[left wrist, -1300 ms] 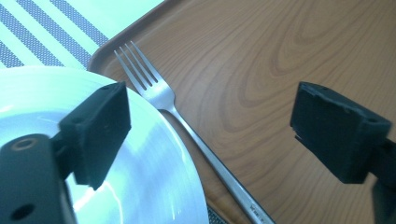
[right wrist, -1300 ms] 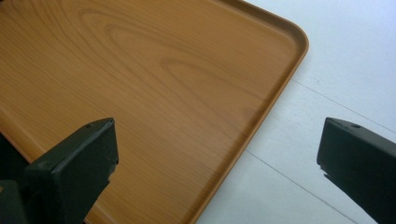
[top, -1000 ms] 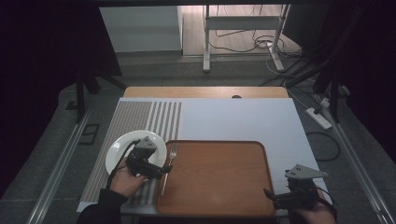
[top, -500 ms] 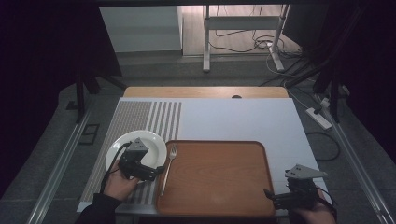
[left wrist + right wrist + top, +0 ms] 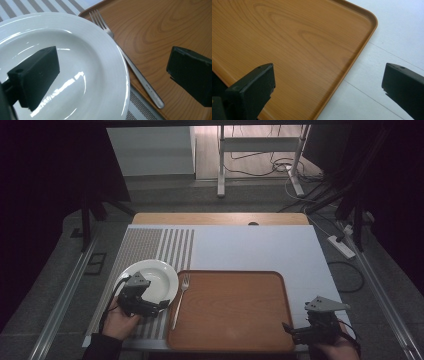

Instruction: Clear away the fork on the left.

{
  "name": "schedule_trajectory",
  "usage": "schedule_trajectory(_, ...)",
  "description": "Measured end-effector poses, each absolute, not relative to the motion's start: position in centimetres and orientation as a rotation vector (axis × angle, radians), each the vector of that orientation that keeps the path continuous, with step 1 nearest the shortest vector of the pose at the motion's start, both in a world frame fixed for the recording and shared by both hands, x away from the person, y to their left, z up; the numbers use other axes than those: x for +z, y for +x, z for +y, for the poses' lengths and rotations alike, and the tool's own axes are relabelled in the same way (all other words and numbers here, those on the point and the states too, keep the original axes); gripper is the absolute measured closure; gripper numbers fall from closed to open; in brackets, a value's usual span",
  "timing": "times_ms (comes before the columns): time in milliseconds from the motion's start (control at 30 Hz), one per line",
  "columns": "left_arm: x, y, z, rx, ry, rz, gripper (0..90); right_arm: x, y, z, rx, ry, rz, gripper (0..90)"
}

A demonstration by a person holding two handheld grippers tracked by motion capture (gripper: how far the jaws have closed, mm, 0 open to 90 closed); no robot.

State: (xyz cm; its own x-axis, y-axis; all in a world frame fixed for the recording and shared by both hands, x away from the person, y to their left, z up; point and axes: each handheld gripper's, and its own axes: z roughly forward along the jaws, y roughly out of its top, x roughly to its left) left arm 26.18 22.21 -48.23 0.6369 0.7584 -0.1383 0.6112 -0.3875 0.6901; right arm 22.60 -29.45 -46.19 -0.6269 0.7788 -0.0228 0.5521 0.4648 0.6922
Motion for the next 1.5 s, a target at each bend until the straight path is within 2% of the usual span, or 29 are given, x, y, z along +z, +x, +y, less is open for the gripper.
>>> schedule_trajectory(533,-48.7,24.3,24.8,0.271,2.071,1.123,0.0,-46.2,22.6,-29.4,0.938,1.13,2.38,0.0)
schedule_trajectory(1500,-48.8,21.7,27.4,0.308,2.028,1.184,0.0,-46.2,22.6,-29.4,0.933,1.135,2.379,0.0)
